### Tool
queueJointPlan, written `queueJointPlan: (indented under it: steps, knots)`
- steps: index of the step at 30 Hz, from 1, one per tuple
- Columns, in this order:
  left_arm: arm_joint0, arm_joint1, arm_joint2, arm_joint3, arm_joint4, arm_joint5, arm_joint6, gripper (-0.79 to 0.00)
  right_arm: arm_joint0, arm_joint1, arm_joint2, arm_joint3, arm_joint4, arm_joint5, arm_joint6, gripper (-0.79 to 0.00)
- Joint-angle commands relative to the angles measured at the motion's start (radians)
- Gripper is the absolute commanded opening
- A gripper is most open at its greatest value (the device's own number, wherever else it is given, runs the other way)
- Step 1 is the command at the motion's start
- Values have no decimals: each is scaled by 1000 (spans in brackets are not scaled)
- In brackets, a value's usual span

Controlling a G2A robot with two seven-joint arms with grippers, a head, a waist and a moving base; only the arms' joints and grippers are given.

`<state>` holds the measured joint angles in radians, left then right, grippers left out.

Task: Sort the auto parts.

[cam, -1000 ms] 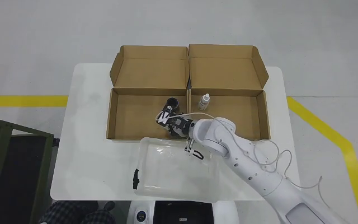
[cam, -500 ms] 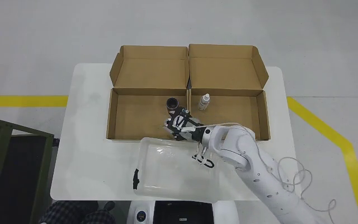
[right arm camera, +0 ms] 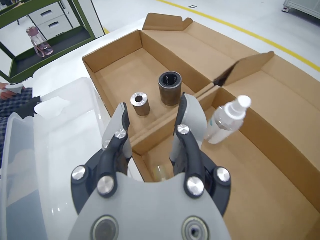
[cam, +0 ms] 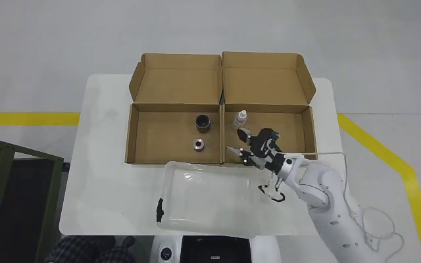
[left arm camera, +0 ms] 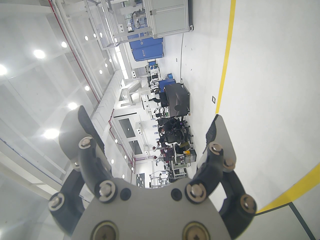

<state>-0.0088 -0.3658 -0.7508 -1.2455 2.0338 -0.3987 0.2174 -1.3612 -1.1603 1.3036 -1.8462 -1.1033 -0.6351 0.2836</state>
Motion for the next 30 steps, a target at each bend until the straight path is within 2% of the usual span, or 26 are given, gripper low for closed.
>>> queueJointPlan:
  steps: [1, 5, 7, 14, 17, 23, 30]
  knots:
    - [0, 0, 0, 0, 0, 0, 0, 0, -35, 8, 49, 9, -14, -18, -45, -419]
    - [0, 0, 0, 0, 0, 0, 0, 0, -104, 19, 125, 26, -33, -35, -127, -382]
    - [0, 0, 0, 0, 0, 0, 0, 0, -137, 23, 156, 31, -44, -41, -167, -302]
    - [0, 0, 0, 0, 0, 0, 0, 0, -215, 34, 232, 81, -62, -69, -294, -129]
    - [0, 0, 0, 0, 0, 0, 0, 0, -250, 39, 267, 96, -88, -76, -360, 0]
    - [0, 0, 0, 0, 0, 0, 0, 0, -328, 46, 349, 132, -104, -84, -505, 0]
    - [0, 0, 0, 0, 0, 0, 0, 0, -381, 51, 396, 164, -145, -80, -621, 0]
